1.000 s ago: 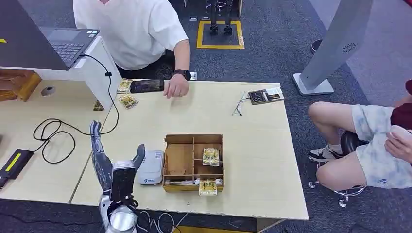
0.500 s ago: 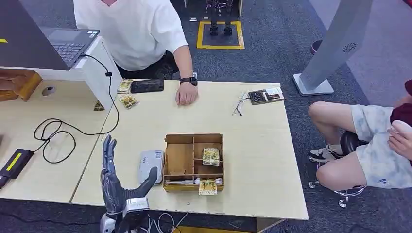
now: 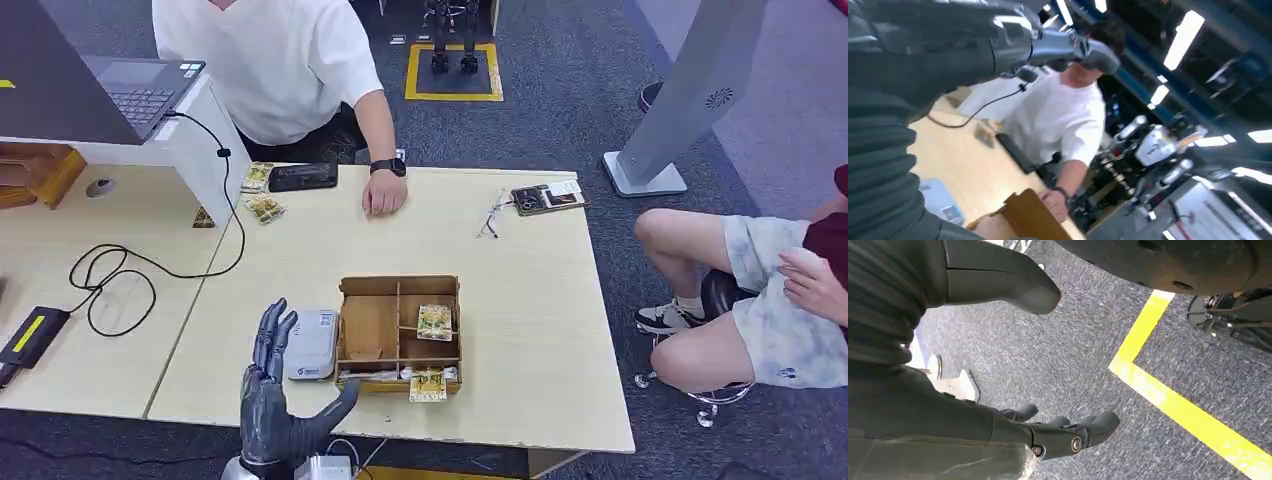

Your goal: Pass the card to the sensor for recognition and then transmit it.

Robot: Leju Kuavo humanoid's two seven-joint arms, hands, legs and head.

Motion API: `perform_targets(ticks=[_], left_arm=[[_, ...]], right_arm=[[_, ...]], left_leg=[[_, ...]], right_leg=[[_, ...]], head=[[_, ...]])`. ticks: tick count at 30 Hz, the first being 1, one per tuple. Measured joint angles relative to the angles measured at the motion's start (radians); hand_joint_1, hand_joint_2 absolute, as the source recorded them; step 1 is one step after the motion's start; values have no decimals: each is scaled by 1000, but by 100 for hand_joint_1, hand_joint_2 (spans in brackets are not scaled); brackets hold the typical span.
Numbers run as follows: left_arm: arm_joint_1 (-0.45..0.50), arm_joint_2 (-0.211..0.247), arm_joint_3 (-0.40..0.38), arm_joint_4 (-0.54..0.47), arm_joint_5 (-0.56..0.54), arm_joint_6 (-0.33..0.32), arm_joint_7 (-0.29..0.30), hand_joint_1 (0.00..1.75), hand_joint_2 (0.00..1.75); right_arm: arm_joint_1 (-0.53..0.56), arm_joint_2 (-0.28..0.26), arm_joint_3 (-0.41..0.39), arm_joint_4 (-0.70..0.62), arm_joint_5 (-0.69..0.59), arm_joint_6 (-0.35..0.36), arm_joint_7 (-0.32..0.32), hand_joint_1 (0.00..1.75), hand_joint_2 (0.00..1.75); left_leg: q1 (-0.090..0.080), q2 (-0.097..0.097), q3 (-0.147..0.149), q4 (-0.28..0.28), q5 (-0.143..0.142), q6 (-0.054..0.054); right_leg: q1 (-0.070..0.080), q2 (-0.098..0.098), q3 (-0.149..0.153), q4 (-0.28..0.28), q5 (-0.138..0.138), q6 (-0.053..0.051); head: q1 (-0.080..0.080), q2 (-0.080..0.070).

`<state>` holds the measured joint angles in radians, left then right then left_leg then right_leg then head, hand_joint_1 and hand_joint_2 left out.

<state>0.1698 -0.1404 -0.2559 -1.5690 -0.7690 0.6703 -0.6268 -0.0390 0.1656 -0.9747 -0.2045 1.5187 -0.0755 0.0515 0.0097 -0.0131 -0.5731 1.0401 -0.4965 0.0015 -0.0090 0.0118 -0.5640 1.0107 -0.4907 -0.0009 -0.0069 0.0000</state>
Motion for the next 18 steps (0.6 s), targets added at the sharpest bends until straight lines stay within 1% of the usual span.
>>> perform_targets(ticks=[3, 6, 8, 11, 14, 18], left_arm=[[2, 2, -11, 14, -28, 0, 7, 0, 175], [1, 2, -21, 36, -93, 0, 36, 0, 175], [0, 3, -23, 62, -165, 0, 70, 0, 175], [-10, 5, -26, 107, -241, 0, 127, 0, 175], [-22, 9, -36, 141, -269, 0, 163, 0, 175], [-48, 13, -56, 179, -327, 0, 239, 0, 175]], right_arm=[[0, -1, 0, 0, 0, -1, -1, 0, 175], [0, -1, -1, 0, 0, -1, 0, 0, 175], [0, -2, -3, 0, 0, -1, 0, 0, 175], [-1, -3, -5, 0, 0, -1, 0, 0, 175], [0, -3, -5, 0, 0, -1, 1, 0, 175], [-1, -4, -5, 0, 1, -1, 1, 0, 175]], left_leg=[[0, 0, 0, 0, 0, 0], [0, 0, 0, 0, 0, 0], [0, 0, 0, 0, 0, 0], [0, 0, 0, 0, 0, 0], [0, 0, 0, 0, 0, 0], [0, 0, 0, 0, 0, 0]], right_leg=[[0, 0, 0, 0, 0, 0], [0, 0, 0, 0, 0, 0], [0, 0, 0, 0, 0, 0], [0, 0, 0, 0, 0, 0], [0, 0, 0, 0, 0, 0], [0, 0, 0, 0, 0, 0]], head=[[0, 0], [0, 0], [0, 0], [0, 0], [0, 0], [0, 0]])
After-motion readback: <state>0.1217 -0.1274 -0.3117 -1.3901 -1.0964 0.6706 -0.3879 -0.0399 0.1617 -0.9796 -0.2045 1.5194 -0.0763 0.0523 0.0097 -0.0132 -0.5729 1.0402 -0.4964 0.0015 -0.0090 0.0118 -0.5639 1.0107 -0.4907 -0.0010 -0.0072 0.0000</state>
